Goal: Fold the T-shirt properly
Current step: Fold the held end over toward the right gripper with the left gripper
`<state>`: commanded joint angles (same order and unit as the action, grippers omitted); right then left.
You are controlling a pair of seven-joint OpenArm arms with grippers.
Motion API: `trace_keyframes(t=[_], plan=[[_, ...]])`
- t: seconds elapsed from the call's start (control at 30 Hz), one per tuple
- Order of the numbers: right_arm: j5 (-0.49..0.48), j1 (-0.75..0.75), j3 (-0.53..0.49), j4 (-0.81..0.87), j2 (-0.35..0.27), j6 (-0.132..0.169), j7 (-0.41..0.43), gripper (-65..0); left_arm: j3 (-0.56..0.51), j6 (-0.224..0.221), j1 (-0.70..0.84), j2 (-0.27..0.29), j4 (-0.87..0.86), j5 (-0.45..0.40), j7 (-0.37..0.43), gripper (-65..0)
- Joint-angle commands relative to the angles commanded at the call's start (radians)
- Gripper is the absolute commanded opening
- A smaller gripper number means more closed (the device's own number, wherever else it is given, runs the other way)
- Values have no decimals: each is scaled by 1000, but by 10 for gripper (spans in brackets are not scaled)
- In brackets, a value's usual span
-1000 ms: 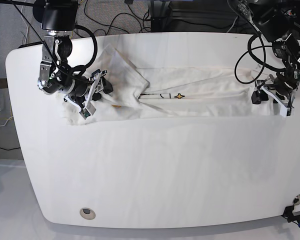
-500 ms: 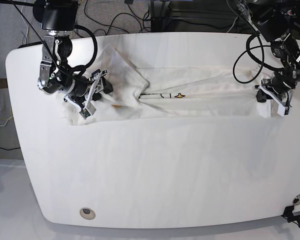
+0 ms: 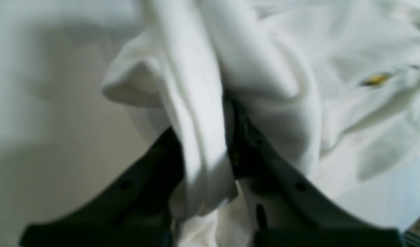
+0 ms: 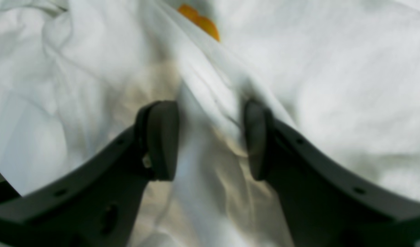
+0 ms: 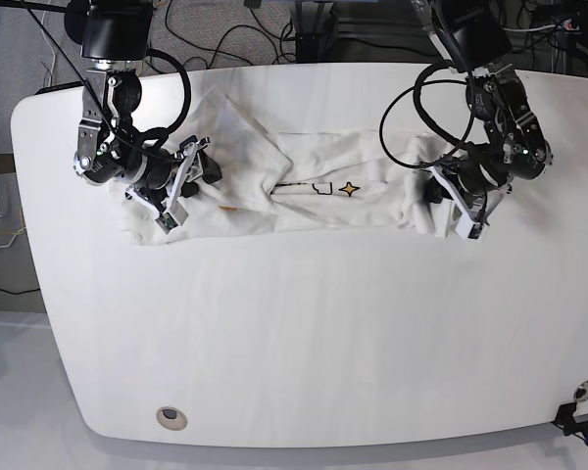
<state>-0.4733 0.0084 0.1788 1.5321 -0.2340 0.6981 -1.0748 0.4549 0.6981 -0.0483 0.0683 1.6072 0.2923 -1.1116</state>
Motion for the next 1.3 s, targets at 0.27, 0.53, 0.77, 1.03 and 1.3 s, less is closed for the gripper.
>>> trace_keyframes(t=[0.27, 0.53, 0.77, 1.03, 1.3], plan=[[0, 0, 0, 0, 2, 0, 0, -353, -86, 0, 0, 28, 112, -2, -17, -650], [0, 0, 0, 0, 21, 0, 0, -353, -94, 0, -6, 6, 258, 0, -143, -650], [0, 0, 0, 0, 21, 0, 0, -353, -95, 0, -3, 21, 270, 0, -150, -650], [0, -14, 0, 0, 21, 0, 0, -353, -176, 0, -6, 89, 269, 2, -150, -650], [0, -14, 0, 0, 41, 0, 0, -353, -296, 0, -23, 89, 265, 2, -149, -650]])
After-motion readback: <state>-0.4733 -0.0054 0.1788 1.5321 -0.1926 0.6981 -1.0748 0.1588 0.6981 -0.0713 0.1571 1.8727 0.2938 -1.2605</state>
